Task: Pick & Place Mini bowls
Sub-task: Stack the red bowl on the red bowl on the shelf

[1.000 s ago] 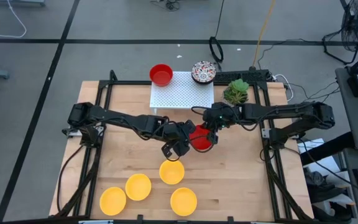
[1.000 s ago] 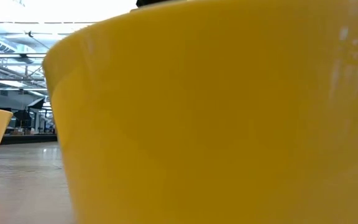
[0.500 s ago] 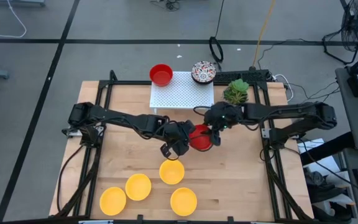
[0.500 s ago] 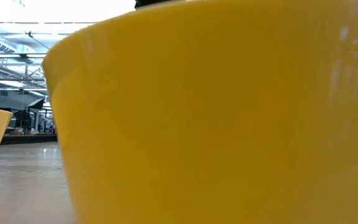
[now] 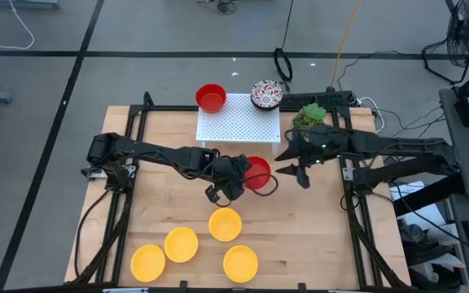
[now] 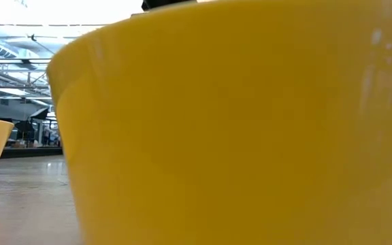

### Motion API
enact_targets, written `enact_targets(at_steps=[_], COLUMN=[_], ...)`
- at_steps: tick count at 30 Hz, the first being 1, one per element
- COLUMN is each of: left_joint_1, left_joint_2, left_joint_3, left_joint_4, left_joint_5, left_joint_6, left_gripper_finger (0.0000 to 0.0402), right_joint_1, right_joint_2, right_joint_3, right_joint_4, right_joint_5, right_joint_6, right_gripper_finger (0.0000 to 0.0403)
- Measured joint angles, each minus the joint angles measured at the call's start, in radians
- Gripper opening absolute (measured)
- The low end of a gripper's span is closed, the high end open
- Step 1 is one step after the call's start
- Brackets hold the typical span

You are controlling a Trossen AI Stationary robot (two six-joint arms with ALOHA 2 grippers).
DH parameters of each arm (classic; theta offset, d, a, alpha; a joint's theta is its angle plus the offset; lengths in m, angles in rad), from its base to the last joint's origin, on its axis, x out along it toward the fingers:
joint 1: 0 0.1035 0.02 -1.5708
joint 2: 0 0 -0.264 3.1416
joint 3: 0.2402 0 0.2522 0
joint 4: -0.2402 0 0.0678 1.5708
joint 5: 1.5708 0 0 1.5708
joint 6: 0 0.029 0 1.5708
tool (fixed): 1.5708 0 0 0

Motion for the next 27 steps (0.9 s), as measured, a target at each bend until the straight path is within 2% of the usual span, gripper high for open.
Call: enact_targets(at_steps=[5,11,19,27], left_joint_1=[0.037,0.132,0.354,0.592], left_joint_2=[-0.047,-0.138,-0.237,-0.223], left_joint_3=[0.000,0.000,0.002,0.002], left_joint_4=[-0.045,-0.074,-0.006,-0.022], left_joint_5=[-0.086,-0.093,-0.233,-0.201], left_joint_6=[0.001,-0.012,-0.087,-0.293], left_gripper_finger=[0.0014,0.0005,0.0026,0.0006], right_joint_1=[0.000,0.000,0.000,0.000], right_joint_2=[-0.073,-0.097,-0.080,-0.056], right_joint_3=[0.000,0.000,-0.001,-0.001], right_joint_4=[-0.015,-0.015,0.015,0.015], right_joint_5=[0.004,0.008,0.010,0.011], right_joint_6=[0.000,-0.001,-0.061,-0.129], right_gripper_finger=[0.0175,0.0173,0.0173,0.0173])
